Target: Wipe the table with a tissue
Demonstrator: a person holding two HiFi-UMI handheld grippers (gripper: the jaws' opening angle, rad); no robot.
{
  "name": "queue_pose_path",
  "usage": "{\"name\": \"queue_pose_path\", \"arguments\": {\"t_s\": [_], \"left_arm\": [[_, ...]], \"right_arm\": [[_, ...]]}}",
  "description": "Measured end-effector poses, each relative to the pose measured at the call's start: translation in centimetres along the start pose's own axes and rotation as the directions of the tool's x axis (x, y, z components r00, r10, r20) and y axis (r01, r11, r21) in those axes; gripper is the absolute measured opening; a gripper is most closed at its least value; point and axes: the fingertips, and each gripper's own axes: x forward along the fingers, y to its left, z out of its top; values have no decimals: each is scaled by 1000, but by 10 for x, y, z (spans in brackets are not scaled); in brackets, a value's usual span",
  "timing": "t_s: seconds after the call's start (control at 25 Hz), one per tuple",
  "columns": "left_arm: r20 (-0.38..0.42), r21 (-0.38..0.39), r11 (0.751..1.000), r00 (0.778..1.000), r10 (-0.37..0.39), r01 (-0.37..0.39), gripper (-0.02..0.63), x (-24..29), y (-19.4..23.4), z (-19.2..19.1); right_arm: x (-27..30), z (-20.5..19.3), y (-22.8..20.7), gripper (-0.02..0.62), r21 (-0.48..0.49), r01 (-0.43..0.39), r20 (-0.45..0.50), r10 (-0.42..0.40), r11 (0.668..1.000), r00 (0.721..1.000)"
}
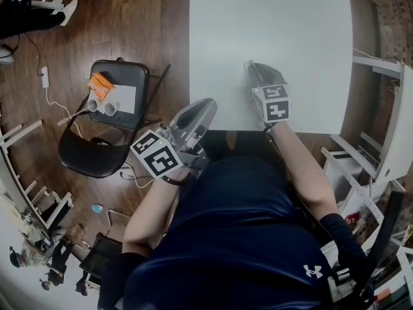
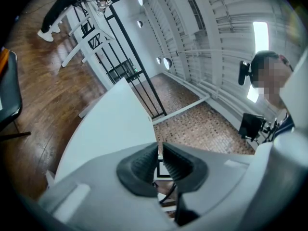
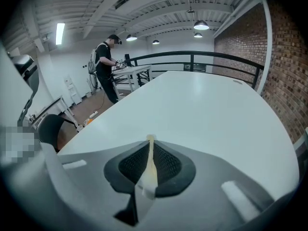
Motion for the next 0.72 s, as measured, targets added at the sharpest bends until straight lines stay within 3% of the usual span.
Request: {"name": "queue_pose_path", "arguments": {"t_s": [0.16, 0.32, 0.56, 0.72], "left_arm": [[1, 2, 1000, 1000, 2, -2, 29, 1, -2, -2], [4, 16, 1000, 1000, -6, 6, 29, 4, -5, 1], [-7, 41, 999, 1000, -20, 20, 29, 19, -20, -1], [-12, 69, 997, 999, -46, 47, 29, 33, -39, -5]], "right_arm": [[1, 0, 4, 29, 60, -61, 21, 59, 996, 998], [-21, 16, 1, 29, 189, -127, 122, 105, 974, 987], [-85, 39, -18, 29, 399, -234, 291, 119, 887, 949], [-133, 52, -37, 29, 452, -287, 394, 100, 844, 914]]}}
